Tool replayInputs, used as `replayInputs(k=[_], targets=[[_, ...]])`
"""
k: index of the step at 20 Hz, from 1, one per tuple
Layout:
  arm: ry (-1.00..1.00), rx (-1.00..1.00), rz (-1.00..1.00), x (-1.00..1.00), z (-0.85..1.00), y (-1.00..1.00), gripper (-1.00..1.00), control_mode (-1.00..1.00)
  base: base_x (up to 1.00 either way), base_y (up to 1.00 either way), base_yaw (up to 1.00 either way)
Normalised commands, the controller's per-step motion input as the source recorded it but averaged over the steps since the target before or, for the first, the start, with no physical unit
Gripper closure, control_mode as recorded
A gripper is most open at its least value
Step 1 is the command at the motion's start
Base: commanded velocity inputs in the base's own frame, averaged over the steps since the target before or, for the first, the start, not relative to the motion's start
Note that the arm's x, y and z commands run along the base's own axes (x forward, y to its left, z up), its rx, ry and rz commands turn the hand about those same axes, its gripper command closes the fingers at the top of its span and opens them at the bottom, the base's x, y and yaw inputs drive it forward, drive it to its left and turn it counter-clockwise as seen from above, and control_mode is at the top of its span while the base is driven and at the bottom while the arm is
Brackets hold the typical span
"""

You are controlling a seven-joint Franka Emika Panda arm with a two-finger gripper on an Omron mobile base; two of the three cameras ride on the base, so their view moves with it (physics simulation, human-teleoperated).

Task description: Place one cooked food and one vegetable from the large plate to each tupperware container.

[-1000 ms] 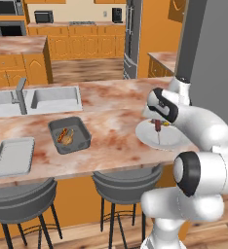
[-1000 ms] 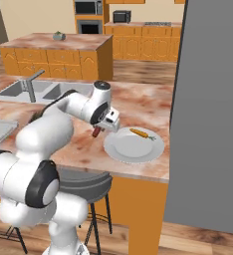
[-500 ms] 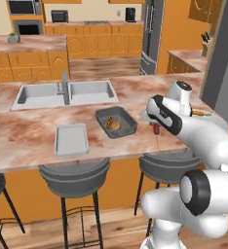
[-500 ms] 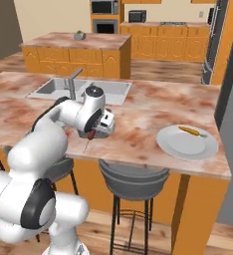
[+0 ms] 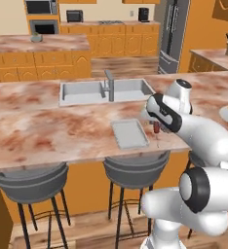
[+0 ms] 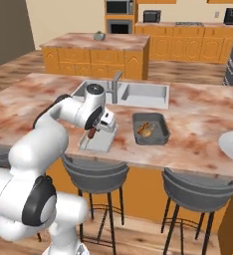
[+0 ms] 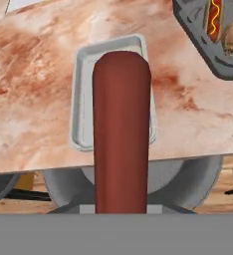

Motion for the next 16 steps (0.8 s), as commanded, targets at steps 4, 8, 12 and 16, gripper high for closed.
replayInputs(k=[4,8,12,16], targets=[[0.0,0.0,0.0,0.0,0.0,0.0,1.0,1.0,0.51,0.62,0.09],[0.0,0.0,0.0,0.0,0.0,0.0,1.0,1.0,0.98,-0.04,0.11],[0.0,0.0,0.0,0.0,0.0,0.0,1.0,1.0,0.99,-0.08,0.02],[0.0,0.0,0.0,0.0,0.0,0.0,1.0,1.0,0.96,-0.01,0.0]])
